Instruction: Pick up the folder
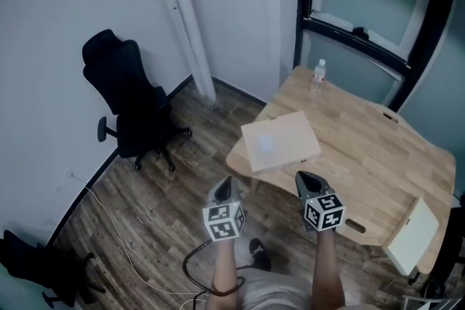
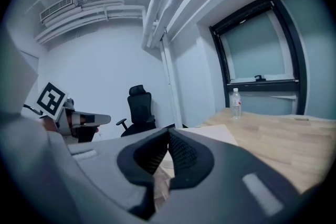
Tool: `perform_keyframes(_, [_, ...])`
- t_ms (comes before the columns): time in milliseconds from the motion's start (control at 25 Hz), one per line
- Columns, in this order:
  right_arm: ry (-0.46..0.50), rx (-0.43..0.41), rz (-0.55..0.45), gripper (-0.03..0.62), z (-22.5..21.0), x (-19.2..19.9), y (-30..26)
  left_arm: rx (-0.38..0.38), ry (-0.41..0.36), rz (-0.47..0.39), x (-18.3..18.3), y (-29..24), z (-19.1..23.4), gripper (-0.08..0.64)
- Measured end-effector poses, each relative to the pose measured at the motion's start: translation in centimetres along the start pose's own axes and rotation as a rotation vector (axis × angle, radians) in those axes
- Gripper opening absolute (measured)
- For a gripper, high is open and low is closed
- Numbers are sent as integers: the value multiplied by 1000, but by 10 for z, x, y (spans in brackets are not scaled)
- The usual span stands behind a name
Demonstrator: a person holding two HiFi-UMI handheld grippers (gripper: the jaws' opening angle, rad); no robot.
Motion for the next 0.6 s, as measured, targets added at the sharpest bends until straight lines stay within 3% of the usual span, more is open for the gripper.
perform_keyframes(80, [4, -24, 7, 2, -5, 0, -14, 10, -13, 17, 1, -19, 2, 8])
perform_keyframes(320, [-39, 28, -35, 2, -24, -6, -45, 67, -7, 26, 0, -63, 11, 8])
perform_keyframes(600, [-72, 39, -38, 2, -47, -19, -60, 131, 46, 87, 5, -99, 6, 8])
Point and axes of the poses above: the fingertips, and each gripper's own axes: y backward along the fingers, z to its left, x out of its underside, the point moved 6 cm from there along y, backward along the fingers, and after that the axes turned 15 degrees about -x, right-handed, at the moved point
